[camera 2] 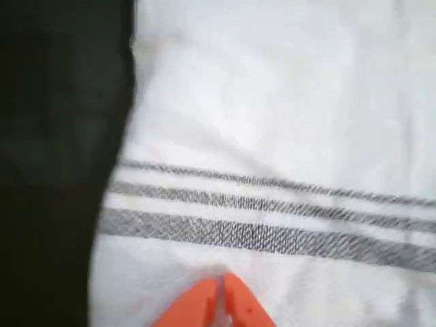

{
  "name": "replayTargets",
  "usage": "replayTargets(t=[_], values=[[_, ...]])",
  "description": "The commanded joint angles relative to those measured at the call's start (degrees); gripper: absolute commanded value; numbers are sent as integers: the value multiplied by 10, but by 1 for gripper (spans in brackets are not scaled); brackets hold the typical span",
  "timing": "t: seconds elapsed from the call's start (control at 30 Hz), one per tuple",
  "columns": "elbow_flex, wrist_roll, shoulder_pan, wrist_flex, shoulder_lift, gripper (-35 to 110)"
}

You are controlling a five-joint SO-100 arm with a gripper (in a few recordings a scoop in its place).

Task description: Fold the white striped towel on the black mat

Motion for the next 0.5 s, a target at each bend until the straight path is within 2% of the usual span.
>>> replayTargets(t=[0.0, 0.47], values=[[16, -2, 3, -8, 4, 0], [69, -11, 10, 19, 4, 0]])
